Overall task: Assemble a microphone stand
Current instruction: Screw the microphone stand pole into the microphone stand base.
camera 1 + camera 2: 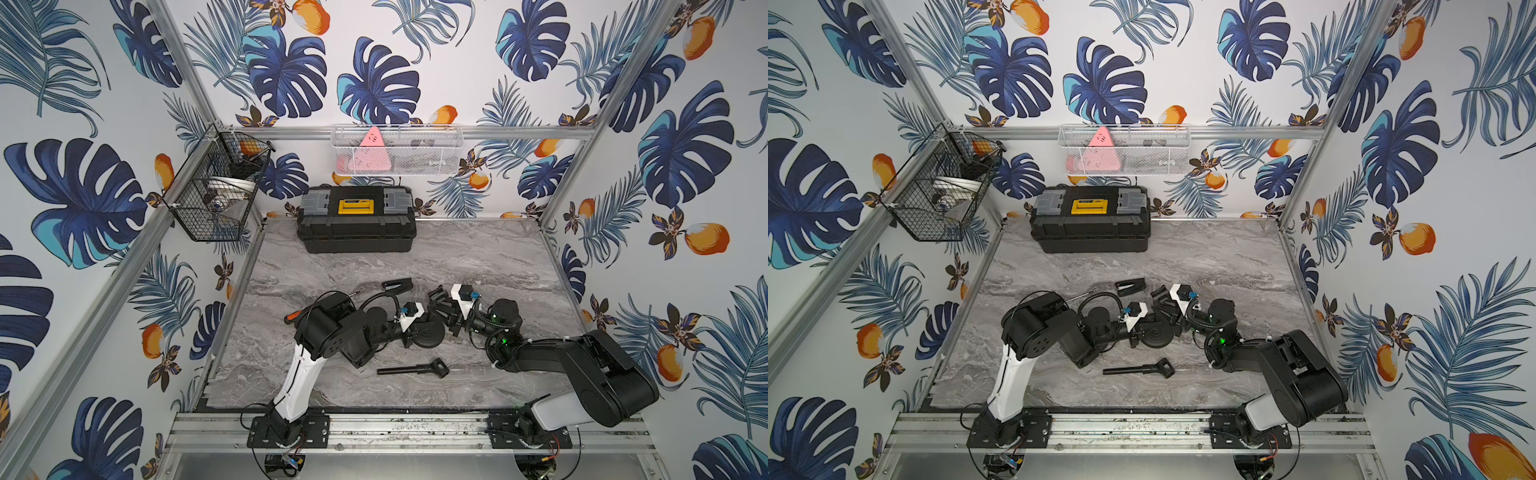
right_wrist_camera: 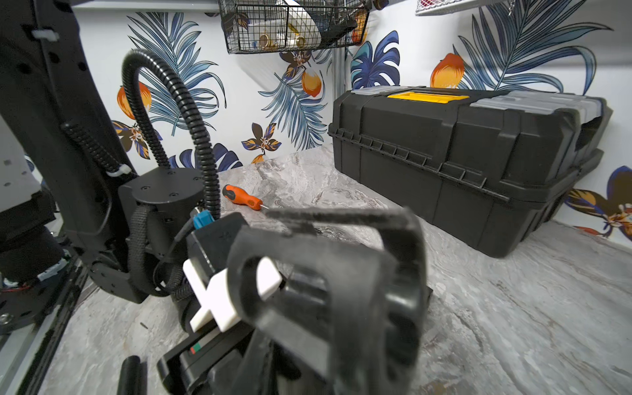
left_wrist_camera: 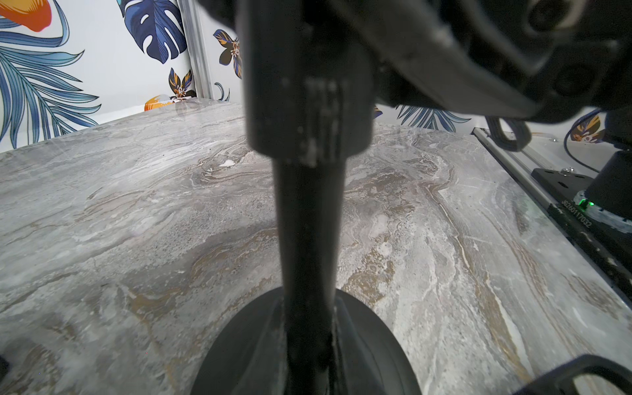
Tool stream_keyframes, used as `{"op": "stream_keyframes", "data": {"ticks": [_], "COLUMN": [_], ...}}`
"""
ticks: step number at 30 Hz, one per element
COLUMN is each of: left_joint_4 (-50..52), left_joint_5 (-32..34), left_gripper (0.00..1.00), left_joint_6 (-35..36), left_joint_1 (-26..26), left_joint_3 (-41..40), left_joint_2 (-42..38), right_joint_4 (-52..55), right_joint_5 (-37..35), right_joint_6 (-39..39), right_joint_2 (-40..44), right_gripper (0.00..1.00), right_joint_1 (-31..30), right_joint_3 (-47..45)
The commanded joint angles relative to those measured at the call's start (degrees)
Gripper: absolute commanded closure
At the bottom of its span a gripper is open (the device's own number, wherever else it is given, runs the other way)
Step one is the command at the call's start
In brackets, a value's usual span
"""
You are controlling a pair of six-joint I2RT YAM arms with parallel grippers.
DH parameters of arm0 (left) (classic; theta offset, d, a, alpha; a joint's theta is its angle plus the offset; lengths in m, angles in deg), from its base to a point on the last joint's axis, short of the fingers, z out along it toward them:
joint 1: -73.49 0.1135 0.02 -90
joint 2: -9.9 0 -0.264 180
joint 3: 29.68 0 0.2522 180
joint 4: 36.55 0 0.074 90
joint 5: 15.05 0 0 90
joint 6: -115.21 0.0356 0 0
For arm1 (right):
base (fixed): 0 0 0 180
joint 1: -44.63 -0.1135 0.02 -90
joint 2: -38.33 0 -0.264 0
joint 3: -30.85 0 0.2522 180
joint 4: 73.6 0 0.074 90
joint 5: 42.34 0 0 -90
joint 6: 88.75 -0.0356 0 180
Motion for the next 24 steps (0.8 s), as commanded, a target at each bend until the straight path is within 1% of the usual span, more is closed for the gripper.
{"op": "stream_keyframes", "data": {"ticks": [1, 2, 4, 8, 9, 11, 13, 15, 19, 21, 24], "left_joint_4": [7.64, 7.72, 7.73, 7.6, 7.51, 7.21, 7.2, 7.07, 6.22, 5.76, 5.12], "left_joint_5": [1.74, 1.83, 1.83, 1.98, 1.99, 2.01, 2.01, 2.09, 2.31, 2.27, 2.14], "left_gripper": [0.91, 0.91, 0.91, 0.9, 0.89, 0.89, 0.88, 0.88, 0.84, 0.82, 0.76], "left_joint_6": [1.19, 1.2, 1.21, 1.06, 0.99, 0.79, 0.76, 0.77, 0.45, 0.2, -0.12], "left_joint_1": [0.16, 0.16, 0.12, 0.16, 0.16, 0.16, 0.15, 0.16, 0.23, 0.25, 0.36], "left_joint_3": [-0.3, -0.25, -0.32, -0.26, -0.25, -0.25, -0.25, -0.38, -0.59, -0.6, -0.78], "left_joint_2": [0.5, 0.5, 0.41, 0.41, 0.49, 0.63, 0.61, 0.67, 0.59, 0.77, 0.87], "right_joint_4": [-1.45, -2.0, -3.89, -6.18, -5.22, -1.09, 0.71, -1.48, -8.02, -8.7, -10.2], "right_joint_5": [-1.08, -1.19, -2.24, -9.65, -11.89, -18.83, -25.51, -31.84, -44.31, -49.06, -55.46], "right_joint_6": [-0.96, -1.24, -1.75, -1.22, -1.07, -0.79, -1.41, -2.55, -4.28, -5.71, -7.74], "right_joint_2": [-0.04, -0.3, -0.61, 0.03, 0.39, 1.42, 1.85, 0.89, -2.8, -4.34, -6.91], "right_gripper": [0.97, 1.0, 1.0, 1.0, 1.0, 1.0, 1.0, 1.0, 1.0, 1.0, 1.0], "right_joint_1": [-0.02, -0.05, -0.32, -2.48, -4.54, -7.84, -11.1, -13.97, -19.19, -21.14, -23.73], "right_joint_3": [-0.59, -0.98, -2.24, -5.13, -5.27, -5.02, -5.12, -6.07, -7.89, -7.75, -7.48]}}
